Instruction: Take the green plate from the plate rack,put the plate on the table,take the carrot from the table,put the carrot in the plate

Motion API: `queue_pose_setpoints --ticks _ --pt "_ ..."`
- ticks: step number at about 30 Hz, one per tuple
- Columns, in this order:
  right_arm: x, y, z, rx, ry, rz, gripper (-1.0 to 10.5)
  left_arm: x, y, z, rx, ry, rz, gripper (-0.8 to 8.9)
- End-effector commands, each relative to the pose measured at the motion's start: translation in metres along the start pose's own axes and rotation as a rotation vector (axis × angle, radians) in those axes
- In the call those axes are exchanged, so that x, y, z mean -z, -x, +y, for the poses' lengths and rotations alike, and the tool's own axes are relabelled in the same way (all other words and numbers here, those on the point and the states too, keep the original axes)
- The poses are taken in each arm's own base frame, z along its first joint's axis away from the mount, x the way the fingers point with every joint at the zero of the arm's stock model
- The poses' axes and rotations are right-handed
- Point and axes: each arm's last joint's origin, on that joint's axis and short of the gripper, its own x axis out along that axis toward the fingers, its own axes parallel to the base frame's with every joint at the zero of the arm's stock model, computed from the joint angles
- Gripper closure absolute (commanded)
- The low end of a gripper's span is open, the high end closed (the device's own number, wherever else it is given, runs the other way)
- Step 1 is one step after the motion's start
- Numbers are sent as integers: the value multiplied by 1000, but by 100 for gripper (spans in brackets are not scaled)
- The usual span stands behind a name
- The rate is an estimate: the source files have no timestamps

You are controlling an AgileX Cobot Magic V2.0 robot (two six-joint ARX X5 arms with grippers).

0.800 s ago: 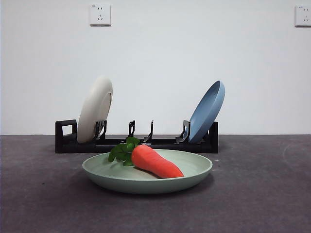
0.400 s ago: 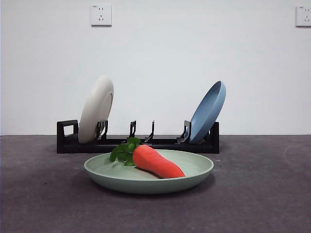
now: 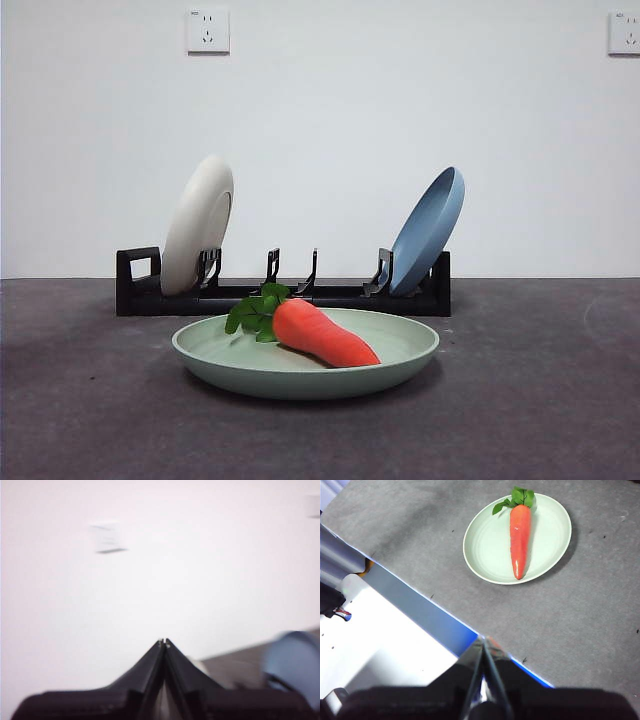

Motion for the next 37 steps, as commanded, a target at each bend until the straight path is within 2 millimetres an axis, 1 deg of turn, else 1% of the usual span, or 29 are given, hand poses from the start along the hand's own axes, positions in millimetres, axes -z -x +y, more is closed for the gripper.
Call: queue_pose_setpoints --ticks 1,6,8,11,13,16,20,27,37 --pt "1 -1 0 0 -6 -1 946 43 4 2 -79 -33 29 816" --pt "1 -1 0 0 -6 -1 946 105 15 1 -141 -36 121 816" --pt "0 -1 0 1 -7 -1 946 130 18 -2 -125 -34 161 816" --pt "0 -1 0 1 -7 -1 946 156 22 -6 -81 -23 199 816" --pt "0 -1 0 1 -7 -1 946 170 24 -7 -65 -16 220 816" --pt "0 -1 0 1 -7 -1 946 186 27 -9 -67 12 253 816" --pt "0 -1 0 1 -7 -1 946 200 29 -11 -65 41 286 816" --pt "0 -1 0 1 -7 -1 946 209 35 -13 -58 48 385 816" --pt "1 -1 0 1 -7 -1 946 209 34 -13 -60 51 382 816"
